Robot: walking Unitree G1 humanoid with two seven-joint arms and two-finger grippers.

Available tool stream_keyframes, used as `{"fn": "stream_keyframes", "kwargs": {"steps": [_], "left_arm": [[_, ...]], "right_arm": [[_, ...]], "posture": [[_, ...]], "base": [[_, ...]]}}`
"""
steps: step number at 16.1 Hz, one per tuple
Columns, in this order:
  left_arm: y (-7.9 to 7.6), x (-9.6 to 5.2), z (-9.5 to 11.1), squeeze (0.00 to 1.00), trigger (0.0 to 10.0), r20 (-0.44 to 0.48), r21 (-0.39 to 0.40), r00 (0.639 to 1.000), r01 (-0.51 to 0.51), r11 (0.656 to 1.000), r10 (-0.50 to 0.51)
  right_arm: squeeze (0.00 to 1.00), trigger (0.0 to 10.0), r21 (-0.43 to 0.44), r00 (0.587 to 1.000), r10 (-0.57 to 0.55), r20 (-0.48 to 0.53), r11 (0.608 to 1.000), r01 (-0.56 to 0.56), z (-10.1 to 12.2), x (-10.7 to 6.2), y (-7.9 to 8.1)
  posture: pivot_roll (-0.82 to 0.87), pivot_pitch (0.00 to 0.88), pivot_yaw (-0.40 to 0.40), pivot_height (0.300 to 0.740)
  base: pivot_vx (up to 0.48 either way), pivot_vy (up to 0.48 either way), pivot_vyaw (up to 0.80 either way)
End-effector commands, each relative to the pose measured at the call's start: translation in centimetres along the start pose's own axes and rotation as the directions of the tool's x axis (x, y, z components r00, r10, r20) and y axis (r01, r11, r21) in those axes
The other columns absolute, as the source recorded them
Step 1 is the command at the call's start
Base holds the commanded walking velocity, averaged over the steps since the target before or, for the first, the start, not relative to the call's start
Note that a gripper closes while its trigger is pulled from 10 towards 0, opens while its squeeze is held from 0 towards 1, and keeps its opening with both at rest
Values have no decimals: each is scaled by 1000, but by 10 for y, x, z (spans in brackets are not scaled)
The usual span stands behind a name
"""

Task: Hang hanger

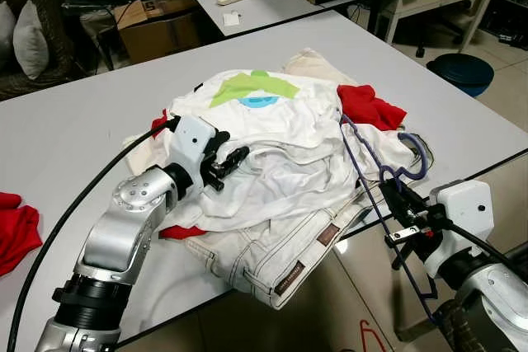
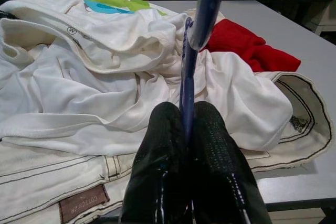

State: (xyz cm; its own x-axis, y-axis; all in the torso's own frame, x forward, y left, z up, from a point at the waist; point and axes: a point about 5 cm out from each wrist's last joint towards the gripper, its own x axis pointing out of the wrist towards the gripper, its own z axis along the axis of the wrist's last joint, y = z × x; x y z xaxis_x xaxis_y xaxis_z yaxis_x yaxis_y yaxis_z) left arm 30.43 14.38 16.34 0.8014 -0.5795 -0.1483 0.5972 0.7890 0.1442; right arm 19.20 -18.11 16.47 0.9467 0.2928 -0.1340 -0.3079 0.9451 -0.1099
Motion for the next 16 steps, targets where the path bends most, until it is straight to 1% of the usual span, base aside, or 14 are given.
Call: {"fn": "stream_keyframes", "kwargs": {"steps": [1,2,6,11,13,16], "left_arm": [[1,-3,8,0,6157,43,13,999,0,1000,0],[1,-3,9,0,0,55,13,998,0,1000,0],[0,-3,11,0,0,71,14,997,12,1000,-13],[-3,-1,4,0,0,28,34,999,44,998,-45],[-3,1,3,0,0,15,37,998,53,998,-53],[-3,4,-2,0,0,-18,62,999,45,997,-44]], "right_arm": [[0,10000,-3,1000,19,16,1000,-19,2,-1,3],[0,10000,-4,1000,20,16,1000,-20,2,-1,3],[0,10000,-8,1000,26,15,1000,-26,2,-1,2],[0,10000,-12,999,32,18,999,-32,2,-1,3],[0,10000,-27,999,37,29,999,-36,4,-2,1],[0,10000,-23,997,48,54,999,-47,9,-4,0]], "posture": [[-33,33,130,740],[-33,33,128,740],[-31,35,128,740],[-35,41,133,740],[-35,43,135,740],[-40,42,142,740]], "base": [[0,0,0],[0,0,0],[0,0,0],[0,0,0],[0,0,0],[0,0,0]]}}
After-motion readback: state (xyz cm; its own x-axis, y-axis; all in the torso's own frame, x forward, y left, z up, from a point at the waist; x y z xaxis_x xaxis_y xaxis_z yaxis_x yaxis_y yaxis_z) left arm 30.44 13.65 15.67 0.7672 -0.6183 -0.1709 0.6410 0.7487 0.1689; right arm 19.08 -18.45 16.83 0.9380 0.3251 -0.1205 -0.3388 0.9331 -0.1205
